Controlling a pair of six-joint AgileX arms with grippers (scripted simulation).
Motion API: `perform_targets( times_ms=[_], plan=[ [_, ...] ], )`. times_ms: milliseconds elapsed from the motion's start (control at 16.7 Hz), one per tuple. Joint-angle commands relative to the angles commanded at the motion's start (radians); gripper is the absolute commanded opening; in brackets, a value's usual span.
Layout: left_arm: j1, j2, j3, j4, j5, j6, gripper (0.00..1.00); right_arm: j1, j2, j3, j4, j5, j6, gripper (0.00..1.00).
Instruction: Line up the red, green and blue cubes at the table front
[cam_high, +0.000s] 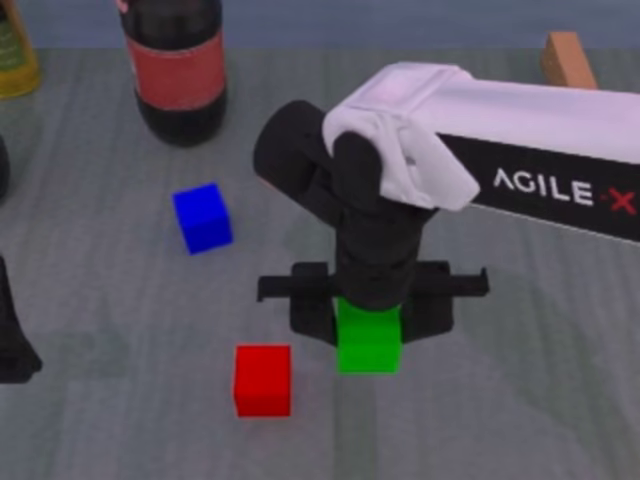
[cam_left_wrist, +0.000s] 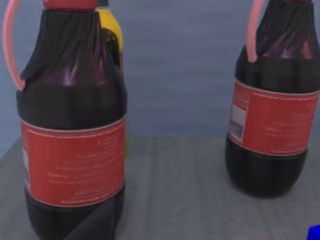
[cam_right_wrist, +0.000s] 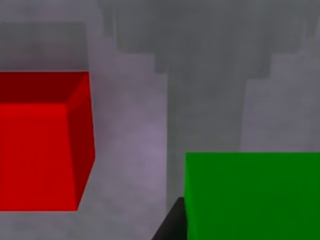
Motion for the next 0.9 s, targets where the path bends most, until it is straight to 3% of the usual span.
perform_targets(
  times_ms=[420,720,900],
  plan=[
    [0.0,0.0,0.0,0.0,0.0,0.0,1.0,0.007,0.066,-0.143,0.217,0.002,0.003,0.0],
    [0.0,0.0,0.0,0.0,0.0,0.0,1.0,0.008,0.078,-0.164,0.244,0.002,0.004,0.0],
    [0.0,0.0,0.0,0.0,0.0,0.0,1.0,0.008,0.078,-0.164,0.244,0.002,0.004,0.23]
  ],
)
